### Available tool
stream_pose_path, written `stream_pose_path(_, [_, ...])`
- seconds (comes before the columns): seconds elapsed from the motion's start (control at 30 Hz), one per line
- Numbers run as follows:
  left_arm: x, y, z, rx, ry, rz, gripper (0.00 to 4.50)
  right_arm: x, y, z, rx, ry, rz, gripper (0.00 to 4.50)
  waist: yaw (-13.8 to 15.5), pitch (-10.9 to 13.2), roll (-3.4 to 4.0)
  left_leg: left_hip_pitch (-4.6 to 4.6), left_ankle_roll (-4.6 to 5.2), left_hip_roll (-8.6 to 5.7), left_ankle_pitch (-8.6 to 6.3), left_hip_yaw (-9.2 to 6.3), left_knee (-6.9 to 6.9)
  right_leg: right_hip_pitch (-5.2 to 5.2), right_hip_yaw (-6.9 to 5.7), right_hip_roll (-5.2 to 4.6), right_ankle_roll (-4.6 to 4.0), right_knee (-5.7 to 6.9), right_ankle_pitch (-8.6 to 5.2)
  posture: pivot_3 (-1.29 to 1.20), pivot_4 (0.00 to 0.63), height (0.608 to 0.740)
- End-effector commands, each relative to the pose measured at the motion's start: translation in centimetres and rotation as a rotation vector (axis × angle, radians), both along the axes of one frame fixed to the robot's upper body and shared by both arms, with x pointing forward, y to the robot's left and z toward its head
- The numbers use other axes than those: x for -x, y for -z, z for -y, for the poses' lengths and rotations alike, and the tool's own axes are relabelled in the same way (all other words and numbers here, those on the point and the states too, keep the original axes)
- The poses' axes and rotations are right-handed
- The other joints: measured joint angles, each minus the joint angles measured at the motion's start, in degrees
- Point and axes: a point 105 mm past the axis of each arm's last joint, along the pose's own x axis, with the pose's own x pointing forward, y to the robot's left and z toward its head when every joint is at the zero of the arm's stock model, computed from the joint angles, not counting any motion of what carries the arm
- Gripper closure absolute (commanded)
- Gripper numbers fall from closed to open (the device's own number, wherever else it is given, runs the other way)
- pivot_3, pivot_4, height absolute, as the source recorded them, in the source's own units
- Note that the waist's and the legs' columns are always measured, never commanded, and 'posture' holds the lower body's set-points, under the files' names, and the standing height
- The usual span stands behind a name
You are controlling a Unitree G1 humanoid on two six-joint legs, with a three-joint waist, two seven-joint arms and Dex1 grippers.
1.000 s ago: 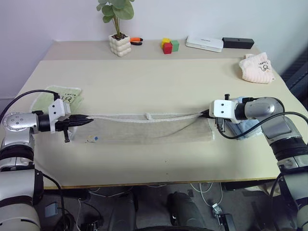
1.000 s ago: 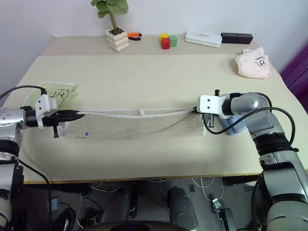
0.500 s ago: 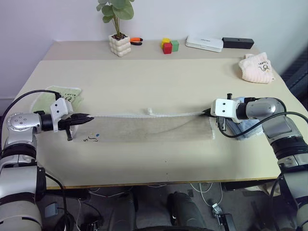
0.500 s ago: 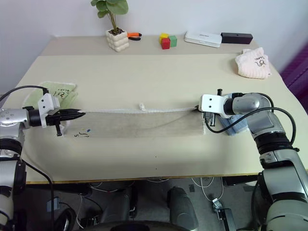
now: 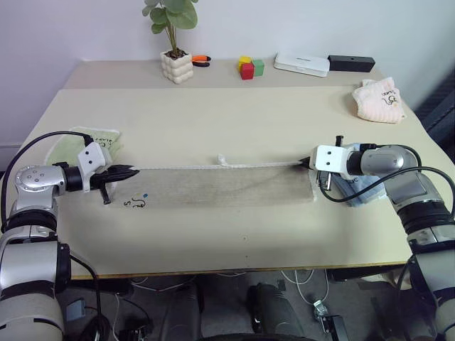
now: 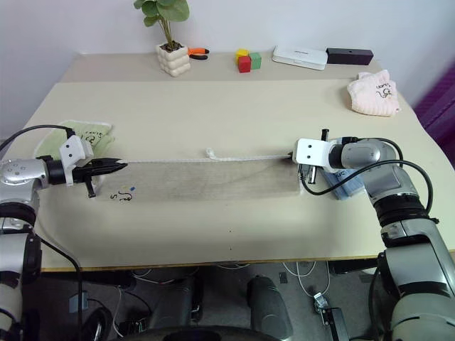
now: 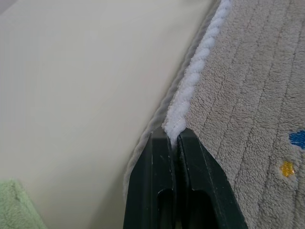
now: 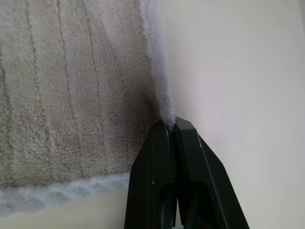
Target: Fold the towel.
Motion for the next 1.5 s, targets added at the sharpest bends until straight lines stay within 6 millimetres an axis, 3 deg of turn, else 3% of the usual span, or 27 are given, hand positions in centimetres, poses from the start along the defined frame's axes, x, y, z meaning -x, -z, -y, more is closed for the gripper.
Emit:
stream_pose_path(0.03, [-0.4, -1.1, -0.3, 0.001, -0.025, 0.047, 4.50, -0.5, -1.3, -0.3, -0.013, -0.008, 0.055, 4.46, 0.01, 0.00, 0.00, 0.00, 0.00, 0.00, 0.00, 0.00, 0.00, 0.00, 0.00, 0.00, 0.00, 0.00, 0.00, 0.00, 0.150, 0.740])
stream_pose_path(0.57, [-1.1, -0.8, -0.2, 0.001, -0.068, 0.053, 4.50, 0.1, -0.4, -0.2, -0.009, -0.010, 0.028, 4.46, 0.01, 0.00, 0.00, 0.00, 0.00, 0.00, 0.00, 0.00, 0.00, 0.00, 0.00, 0.00, 0.01, 0.00, 0.01, 0.00, 0.150, 0.740])
stream_pose_path(0.7, [-1.1, -0.6, -0.1, 0.054, -0.072, -0.021, 4.50, 0.3, -0.2, -0.3, -0.019, -0.011, 0.009, 4.46, 0.03, 0.00, 0.00, 0.00, 0.00, 0.00, 0.00, 0.00, 0.00, 0.00, 0.00, 0.00, 0.02, 0.00, 0.01, 0.00, 0.150, 0.740])
stream_pose_path(0.73, [-1.1, -0.6, -0.1, 0.060, -0.076, -0.029, 3.88, 0.3, -0.1, -0.4, -0.023, -0.011, 0.001, 4.50, 0.00, 0.00, 0.00, 0.00, 0.00, 0.00, 0.00, 0.00, 0.00, 0.00, 0.00, 0.00, 0.02, 0.00, 0.01, 0.00, 0.150, 0.740])
stream_pose_path(0.83, [-1.1, -0.6, 0.0, 0.068, -0.068, -0.039, 2.73, 0.2, -0.3, -0.3, -0.035, 0.003, 0.003, 3.66, -0.04, 0.00, 0.00, 0.00, 0.00, 0.00, 0.00, 0.00, 0.00, 0.00, 0.00, 0.01, 0.02, 0.00, 0.01, 0.00, 0.150, 0.740])
stream_pose_path(1.0, [-1.0, -1.2, 0.1, 0.088, -0.052, -0.036, 0.14, -0.1, -0.8, -0.2, -0.038, 0.013, 0.032, 1.19, -0.02, 0.00, 0.00, 0.00, 0.00, 0.00, 0.00, 0.00, 0.00, 0.00, 0.00, 0.01, 0.02, 0.00, 0.01, 0.00, 0.150, 0.740])
stream_pose_path(1.03, [-1.1, -1.5, -0.1, 0.087, -0.059, -0.022, 0.00, -0.1, -0.9, -0.3, -0.042, 0.015, 0.041, 0.70, -0.01, 0.00, 0.00, 0.00, 0.00, 0.00, 0.00, 0.00, 0.00, 0.00, 0.00, 0.01, 0.02, 0.00, 0.01, 0.00, 0.150, 0.740])
stream_pose_path(1.07, [-1.2, -1.8, -0.2, 0.100, -0.068, -0.015, 0.00, -0.2, -1.1, -0.3, -0.044, 0.017, 0.056, 0.14, -0.02, 0.00, 0.00, 0.00, 0.00, 0.00, 0.00, 0.00, 0.00, 0.00, 0.00, 0.01, 0.02, 0.00, 0.01, 0.00, 0.150, 0.740])
stream_pose_path(1.17, [-1.6, -2.6, -0.6, 0.124, -0.107, 0.006, 0.00, -0.2, -2.0, -1.1, -0.133, 0.014, 0.053, 0.06, -0.05, 0.00, 0.00, 0.00, 0.00, 0.00, 0.00, -0.01, 0.00, 0.00, 0.00, 0.01, 0.02, 0.00, 0.01, 0.00, 0.150, 0.740])
stream_pose_path(1.23, [-1.8, -3.4, -0.4, 0.182, -0.106, 0.002, 0.59, 0.0, -3.3, -2.2, -0.236, -0.012, 0.066, 0.00, -0.06, 0.00, 0.00, 0.00, 0.00, 0.00, 0.00, -0.01, -0.01, 0.00, 0.00, 0.01, 0.02, 0.00, 0.01, 0.00, 0.150, 0.740])
stream_pose_path(1.27, [-1.8, -3.6, -0.3, 0.201, -0.099, 0.002, 0.89, 0.0, -3.8, -2.5, -0.278, -0.014, 0.073, 0.31, -0.06, 0.00, 0.00, 0.00, 0.00, 0.00, 0.00, -0.02, -0.01, 0.00, 0.00, 0.01, 0.02, 0.01, 0.01, 0.00, 0.150, 0.740])
stream_pose_path(1.37, [-2.3, -5.6, 0.4, 0.319, -0.087, 0.045, 2.36, 0.3, -5.8, -3.8, -0.435, -0.022, 0.076, 1.28, -0.03, 0.00, 0.00, -0.01, 0.00, 0.00, 0.00, -0.02, -0.01, 0.00, -0.01, 0.01, 0.03, 0.02, 0.02, 0.00, 0.150, 0.740])
stream_pose_path(1.5, [-2.8, -9.7, 2.0, 0.557, -0.059, 0.149, 4.44, 0.4, -7.4, -5.5, -0.634, 0.017, 0.121, 3.33, 0.15, 0.00, -0.01, -0.04, -0.01, 0.00, 0.00, -0.09, 0.05, 0.02, -0.04, 0.00, 0.06, 0.04, 0.03, 0.00, 0.150, 0.740])
